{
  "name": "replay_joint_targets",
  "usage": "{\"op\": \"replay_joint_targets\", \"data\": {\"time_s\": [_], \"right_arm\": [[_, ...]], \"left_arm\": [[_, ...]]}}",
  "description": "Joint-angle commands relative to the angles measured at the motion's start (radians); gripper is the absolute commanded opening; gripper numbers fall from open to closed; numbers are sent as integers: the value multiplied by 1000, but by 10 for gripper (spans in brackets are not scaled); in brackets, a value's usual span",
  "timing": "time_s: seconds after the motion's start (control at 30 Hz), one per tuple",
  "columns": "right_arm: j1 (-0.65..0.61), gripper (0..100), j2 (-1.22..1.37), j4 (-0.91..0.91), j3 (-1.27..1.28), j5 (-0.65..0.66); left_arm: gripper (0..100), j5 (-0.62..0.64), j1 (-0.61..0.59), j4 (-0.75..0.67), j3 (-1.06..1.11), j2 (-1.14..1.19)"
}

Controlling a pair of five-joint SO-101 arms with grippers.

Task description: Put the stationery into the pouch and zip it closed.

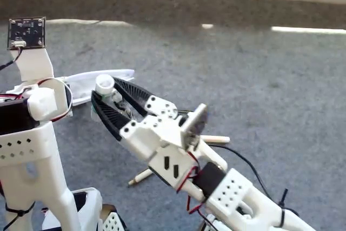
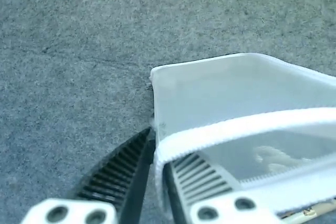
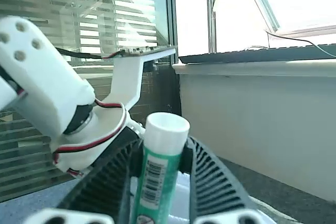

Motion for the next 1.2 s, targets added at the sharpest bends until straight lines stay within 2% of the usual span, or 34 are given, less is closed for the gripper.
{"op": "replay_joint_targets", "data": {"time_s": [0.0, 0.2, 0.93, 1.17], "right_arm": [[-10, 4, 122, -124, -117, 11], [-10, 4, 259, -242, -176, 11], [41, 4, 386, -243, -179, 12], [108, 4, 581, -444, -209, 12]], "left_arm": [[7, 0, 21, 3, -4, 1], [7, 0, 21, 3, -4, 1], [7, 0, 21, 3, 22, -5], [7, 0, 21, 2, 22, -5]]}}
